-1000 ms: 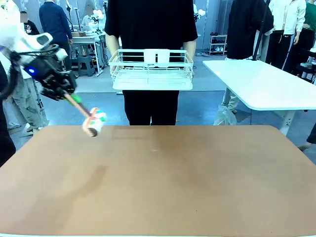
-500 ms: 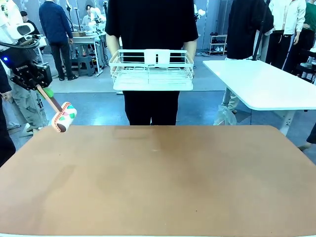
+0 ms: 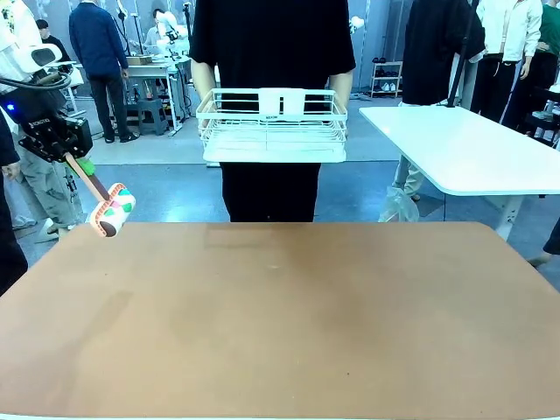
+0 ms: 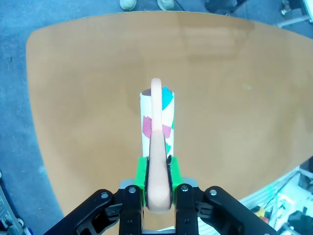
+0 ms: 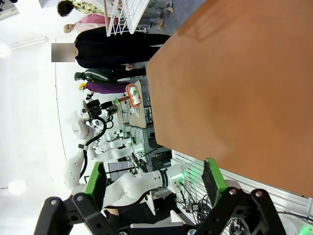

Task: Clean the table.
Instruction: Clean the table with the Lint Roller when the human lifts the Dish drying rack, then place the Lint Roller down when the Dish drying rack is positioned in the middle of the table.

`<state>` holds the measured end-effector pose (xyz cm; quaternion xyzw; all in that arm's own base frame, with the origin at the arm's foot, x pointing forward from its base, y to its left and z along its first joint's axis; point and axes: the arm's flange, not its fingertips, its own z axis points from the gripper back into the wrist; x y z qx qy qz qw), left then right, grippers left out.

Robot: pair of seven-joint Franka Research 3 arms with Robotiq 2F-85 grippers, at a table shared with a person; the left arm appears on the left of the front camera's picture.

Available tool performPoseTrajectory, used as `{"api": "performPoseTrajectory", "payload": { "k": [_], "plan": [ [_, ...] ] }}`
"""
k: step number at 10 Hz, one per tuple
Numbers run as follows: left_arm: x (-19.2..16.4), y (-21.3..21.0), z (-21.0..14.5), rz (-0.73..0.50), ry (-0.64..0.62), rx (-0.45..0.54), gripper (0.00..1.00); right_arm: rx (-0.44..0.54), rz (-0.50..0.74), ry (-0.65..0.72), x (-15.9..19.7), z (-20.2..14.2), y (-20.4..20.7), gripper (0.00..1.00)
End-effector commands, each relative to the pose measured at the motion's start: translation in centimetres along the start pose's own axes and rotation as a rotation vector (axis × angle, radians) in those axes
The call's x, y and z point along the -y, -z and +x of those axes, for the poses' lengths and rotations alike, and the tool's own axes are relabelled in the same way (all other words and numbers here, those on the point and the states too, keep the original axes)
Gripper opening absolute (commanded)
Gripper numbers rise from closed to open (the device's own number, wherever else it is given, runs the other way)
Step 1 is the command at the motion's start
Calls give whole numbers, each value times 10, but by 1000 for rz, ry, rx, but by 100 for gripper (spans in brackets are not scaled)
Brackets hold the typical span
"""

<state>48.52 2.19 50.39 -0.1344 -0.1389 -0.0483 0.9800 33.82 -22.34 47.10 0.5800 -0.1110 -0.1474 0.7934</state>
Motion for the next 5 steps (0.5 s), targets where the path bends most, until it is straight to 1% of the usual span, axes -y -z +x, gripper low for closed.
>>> {"api": "performPoseTrajectory", "payload": {
  "k": [1,5],
  "plan": [
    [-1,-4,0,2,-2,6,22,2,13,-10,-2,-1,-1,100],
    [-1,-4,0,2,-2,6,22,2,13,-10,-2,-1,-1,100]
  ]
}}
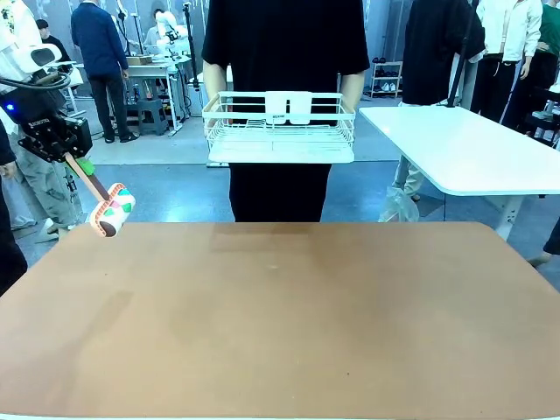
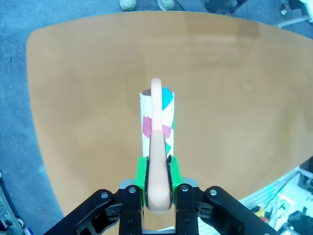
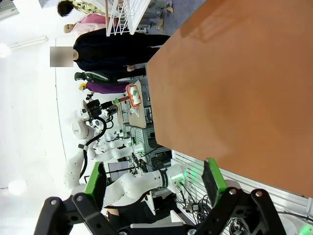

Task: Clean the table.
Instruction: Place the Lint Roller down when the Dish drying rack is positioned in the middle of the table.

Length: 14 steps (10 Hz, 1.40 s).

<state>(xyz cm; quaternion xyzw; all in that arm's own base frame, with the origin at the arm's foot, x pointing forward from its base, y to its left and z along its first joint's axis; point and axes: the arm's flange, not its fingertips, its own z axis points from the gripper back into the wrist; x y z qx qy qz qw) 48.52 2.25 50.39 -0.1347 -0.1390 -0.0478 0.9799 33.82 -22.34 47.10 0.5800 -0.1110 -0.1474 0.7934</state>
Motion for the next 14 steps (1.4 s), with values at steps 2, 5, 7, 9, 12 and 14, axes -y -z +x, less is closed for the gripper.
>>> {"api": "performPoseTrajectory", "payload": {
  "k": [2,5,7,9,12,14],
  "plan": [
    [0,-4,0,3,-1,6,22,2,13,-10,-2,-1,-1,100],
    [0,-4,0,3,-1,6,22,2,13,-10,-2,-1,-1,100],
    [0,-4,0,3,-1,6,22,2,13,-10,-2,-1,-1,100],
    [0,-4,0,3,-1,6,22,2,13,-10,-2,-1,-1,100],
    [0,-4,0,3,-1,6,22,2,13,-10,-2,-1,-1,100],
    [0,-4,0,3,-1,6,22,2,13,-10,-2,-1,-1,100]
  ]
}}
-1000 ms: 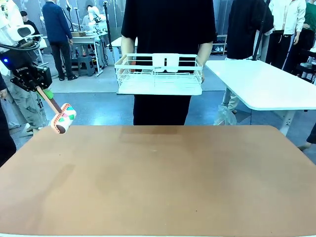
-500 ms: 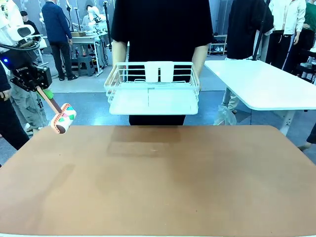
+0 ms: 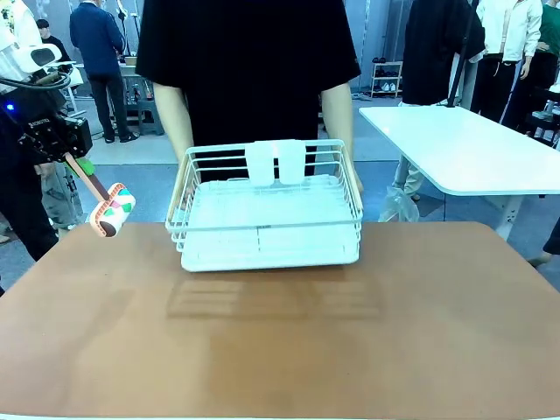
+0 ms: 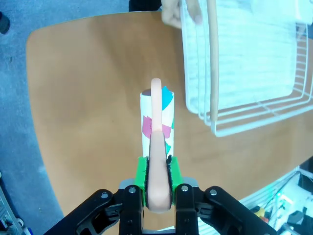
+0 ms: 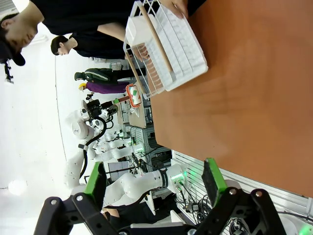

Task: Clean the table.
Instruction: Place the Lint Roller down when the Dish drying rack is positioned in the middle of the table.

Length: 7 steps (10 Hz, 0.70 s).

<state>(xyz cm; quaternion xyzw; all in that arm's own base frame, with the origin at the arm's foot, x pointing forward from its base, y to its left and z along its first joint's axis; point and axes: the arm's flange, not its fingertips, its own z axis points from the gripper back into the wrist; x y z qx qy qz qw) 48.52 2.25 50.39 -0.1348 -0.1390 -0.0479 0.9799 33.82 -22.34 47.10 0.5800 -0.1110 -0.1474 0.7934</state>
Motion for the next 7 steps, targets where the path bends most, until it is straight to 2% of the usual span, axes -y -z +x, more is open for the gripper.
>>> {"api": "performPoseTrajectory", "payload": {
  "k": [1,7],
  "plan": [
    [0,-4,0,3,-2,6,22,2,13,-10,-2,-1,-1,100],
    [0,-4,0,3,-2,6,22,2,13,-10,-2,-1,-1,100]
  ]
}}
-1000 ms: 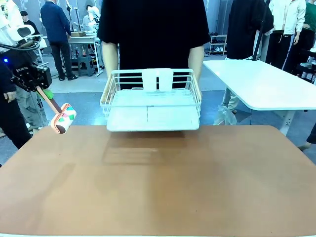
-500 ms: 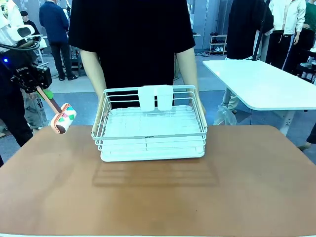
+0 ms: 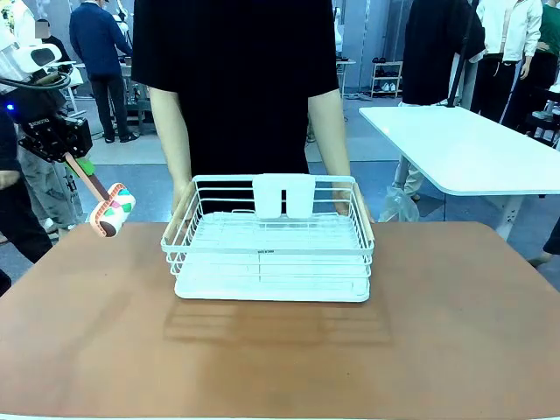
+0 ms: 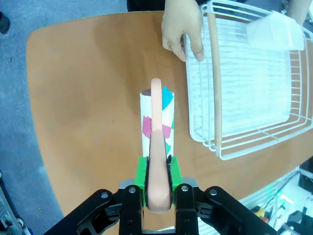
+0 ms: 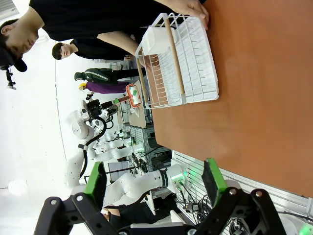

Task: Clean the table.
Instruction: Place the Lint Roller down when the Dish drying rack is positioned in the middle of the table.

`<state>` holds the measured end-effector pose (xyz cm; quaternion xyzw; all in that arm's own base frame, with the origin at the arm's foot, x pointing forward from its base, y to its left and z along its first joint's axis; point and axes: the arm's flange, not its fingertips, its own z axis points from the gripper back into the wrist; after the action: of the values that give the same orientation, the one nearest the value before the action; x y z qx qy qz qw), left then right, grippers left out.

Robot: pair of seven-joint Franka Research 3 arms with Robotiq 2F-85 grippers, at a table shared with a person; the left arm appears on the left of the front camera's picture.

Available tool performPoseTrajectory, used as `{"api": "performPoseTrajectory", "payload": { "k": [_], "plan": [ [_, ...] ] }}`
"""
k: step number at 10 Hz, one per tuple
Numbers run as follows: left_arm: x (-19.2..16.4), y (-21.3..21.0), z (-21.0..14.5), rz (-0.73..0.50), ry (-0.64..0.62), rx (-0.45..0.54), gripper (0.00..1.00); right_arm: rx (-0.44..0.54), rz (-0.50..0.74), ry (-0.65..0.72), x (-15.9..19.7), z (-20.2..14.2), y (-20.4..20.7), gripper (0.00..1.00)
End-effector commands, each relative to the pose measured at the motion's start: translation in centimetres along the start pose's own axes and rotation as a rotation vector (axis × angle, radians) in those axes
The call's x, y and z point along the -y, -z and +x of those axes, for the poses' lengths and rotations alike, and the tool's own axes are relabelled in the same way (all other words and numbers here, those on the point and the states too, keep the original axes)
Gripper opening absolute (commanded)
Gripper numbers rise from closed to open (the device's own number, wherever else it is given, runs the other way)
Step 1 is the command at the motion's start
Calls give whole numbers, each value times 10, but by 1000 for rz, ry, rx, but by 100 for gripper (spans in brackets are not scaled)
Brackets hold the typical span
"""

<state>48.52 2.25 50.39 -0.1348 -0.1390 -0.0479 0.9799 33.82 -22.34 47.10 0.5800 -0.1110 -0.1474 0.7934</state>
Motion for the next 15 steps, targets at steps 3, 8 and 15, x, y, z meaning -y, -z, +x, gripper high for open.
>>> {"api": "performPoseTrajectory", "payload": {
  "k": [3,8,15],
  "plan": [
    [0,-4,0,3,-2,6,22,2,13,-10,-2,-1,-1,100],
    [0,-4,0,3,-2,6,22,2,13,-10,-2,-1,-1,100],
    [0,-4,0,3,-2,6,22,2,13,-10,-2,-1,-1,100]
  ]
}}
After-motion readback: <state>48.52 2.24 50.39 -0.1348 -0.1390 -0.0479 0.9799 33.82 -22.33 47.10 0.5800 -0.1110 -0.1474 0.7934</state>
